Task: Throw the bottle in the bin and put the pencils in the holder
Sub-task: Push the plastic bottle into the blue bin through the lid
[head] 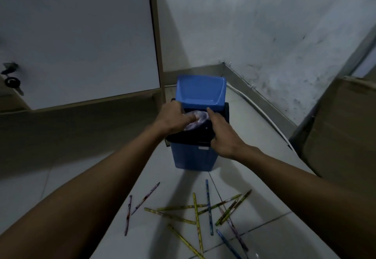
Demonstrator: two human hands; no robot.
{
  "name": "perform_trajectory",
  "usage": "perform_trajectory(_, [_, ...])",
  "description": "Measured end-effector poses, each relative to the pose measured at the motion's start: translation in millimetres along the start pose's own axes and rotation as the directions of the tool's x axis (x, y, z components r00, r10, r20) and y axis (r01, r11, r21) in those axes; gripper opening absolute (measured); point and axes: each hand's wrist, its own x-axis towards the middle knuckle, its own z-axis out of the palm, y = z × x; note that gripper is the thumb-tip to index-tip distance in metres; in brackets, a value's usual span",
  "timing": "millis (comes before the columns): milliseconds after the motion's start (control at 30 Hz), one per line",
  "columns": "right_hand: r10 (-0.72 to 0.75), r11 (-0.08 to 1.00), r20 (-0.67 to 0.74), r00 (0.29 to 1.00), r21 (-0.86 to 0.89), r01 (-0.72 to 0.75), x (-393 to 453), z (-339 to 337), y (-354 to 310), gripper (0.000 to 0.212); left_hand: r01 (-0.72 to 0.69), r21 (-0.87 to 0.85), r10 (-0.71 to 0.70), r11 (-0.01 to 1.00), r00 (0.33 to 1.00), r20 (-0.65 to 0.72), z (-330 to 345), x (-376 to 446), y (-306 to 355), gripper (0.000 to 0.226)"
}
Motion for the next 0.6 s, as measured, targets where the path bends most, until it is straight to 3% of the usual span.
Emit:
perform_trajectory(100, [-0.004,1.000,-0.009,1.000,-0.007,0.004,-0.9,-2.0,1.2,0.100,-0.008,0.025,0.006,1.000,0.996,0.085,14.1,6.6,-0.8,0.032])
perform_trajectory(267, [-0.044,0.992,0.046,0.998,-0.120,0.049,-6.9,-3.8,-0.3,0.096,-0.017,0.257,-0.022,0.966,0.988,0.150,28.8,15.6,-7.1,0.034])
perform_trajectory(433, [-0.031,0.977,0.077,0.997,-0.206,0.046,-5.8,-2.5,1.8,0.085,-0.067,0.559,-0.103,0.827,0.958,0.267,36.8,20.9,-4.5,0.031])
perform_trajectory(600, [-0.020,0.977,0.077,0.997,-0.210,0.036,-5.3,-0.2,3.3,0.086,-0.039,0.647,-0.228,0.762,0.918,0.324,34.1,30.9,-0.6,0.039])
